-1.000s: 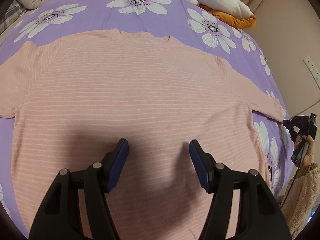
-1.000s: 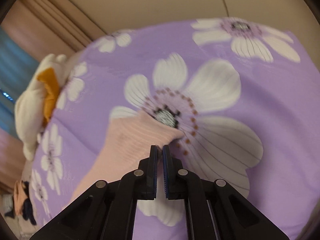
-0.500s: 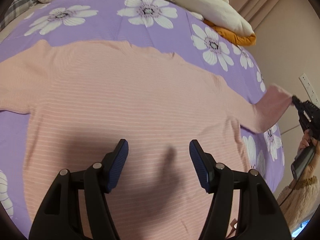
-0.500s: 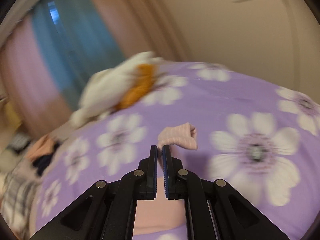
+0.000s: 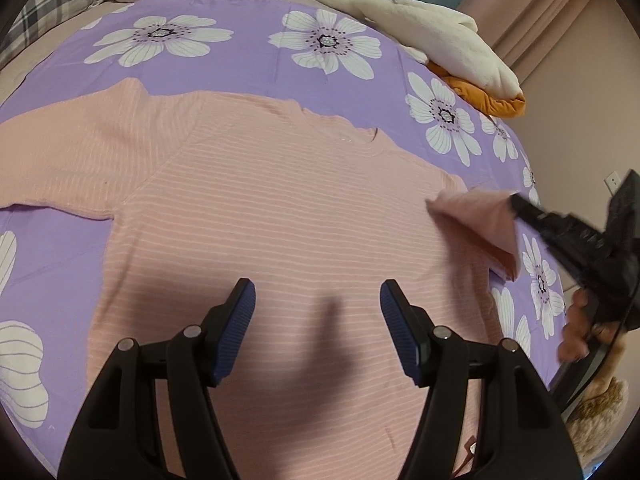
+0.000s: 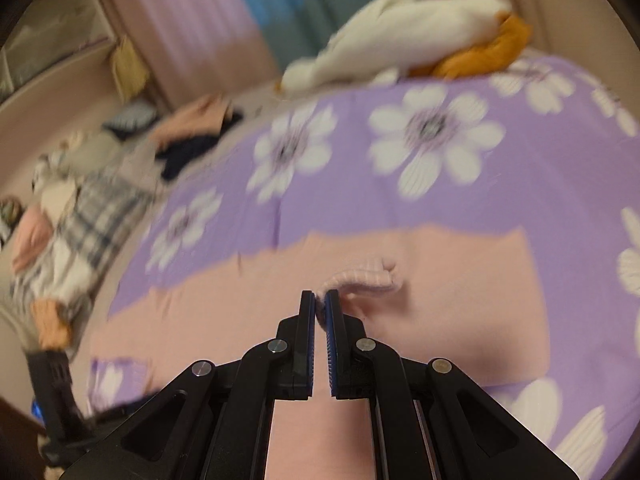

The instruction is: Fold small clothes

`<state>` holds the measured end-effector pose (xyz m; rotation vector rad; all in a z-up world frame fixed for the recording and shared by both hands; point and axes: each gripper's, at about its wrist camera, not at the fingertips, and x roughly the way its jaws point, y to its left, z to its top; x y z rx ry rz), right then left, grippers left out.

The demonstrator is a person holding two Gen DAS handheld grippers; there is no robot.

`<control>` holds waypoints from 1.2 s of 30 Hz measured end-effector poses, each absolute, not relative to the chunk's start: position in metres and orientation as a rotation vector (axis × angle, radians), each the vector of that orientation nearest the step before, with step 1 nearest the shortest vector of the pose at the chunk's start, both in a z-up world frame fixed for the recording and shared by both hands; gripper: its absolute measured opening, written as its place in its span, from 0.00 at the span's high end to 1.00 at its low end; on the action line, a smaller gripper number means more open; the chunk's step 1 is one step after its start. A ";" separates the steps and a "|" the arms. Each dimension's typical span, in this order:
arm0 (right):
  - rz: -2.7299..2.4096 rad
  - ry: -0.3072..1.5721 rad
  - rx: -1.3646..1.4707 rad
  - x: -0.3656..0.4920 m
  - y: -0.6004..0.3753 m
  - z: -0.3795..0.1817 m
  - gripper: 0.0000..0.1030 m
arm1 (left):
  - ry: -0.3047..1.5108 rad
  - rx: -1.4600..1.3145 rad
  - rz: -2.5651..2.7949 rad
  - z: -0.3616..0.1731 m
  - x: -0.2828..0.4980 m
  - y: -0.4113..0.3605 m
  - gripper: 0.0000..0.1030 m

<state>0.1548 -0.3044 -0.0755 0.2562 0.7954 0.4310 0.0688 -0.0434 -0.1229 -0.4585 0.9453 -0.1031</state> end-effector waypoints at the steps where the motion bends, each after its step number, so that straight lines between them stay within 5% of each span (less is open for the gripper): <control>1: 0.441 0.828 0.242 0.156 -0.296 -0.083 0.94 | 0.946 -0.458 -0.101 -0.123 0.068 -0.043 0.37; 14: 0.481 1.078 0.212 0.158 -0.269 -0.121 0.92 | 0.983 -0.439 -0.117 -0.132 0.069 -0.049 0.33; 18: 0.494 1.006 0.295 0.154 -0.293 -0.099 0.44 | 0.996 -0.446 -0.142 -0.131 0.073 -0.055 0.31; 30: 0.163 0.905 0.520 0.157 -0.403 -0.086 0.41 | 1.017 -0.421 -0.259 -0.131 0.142 -0.111 0.28; 32: 0.134 0.907 0.545 0.158 -0.413 -0.088 0.41 | 1.024 -0.446 -0.288 -0.137 0.153 -0.118 0.35; 36: 0.120 0.900 0.570 0.159 -0.424 -0.089 0.41 | 1.072 -0.454 -0.290 -0.152 0.173 -0.131 0.73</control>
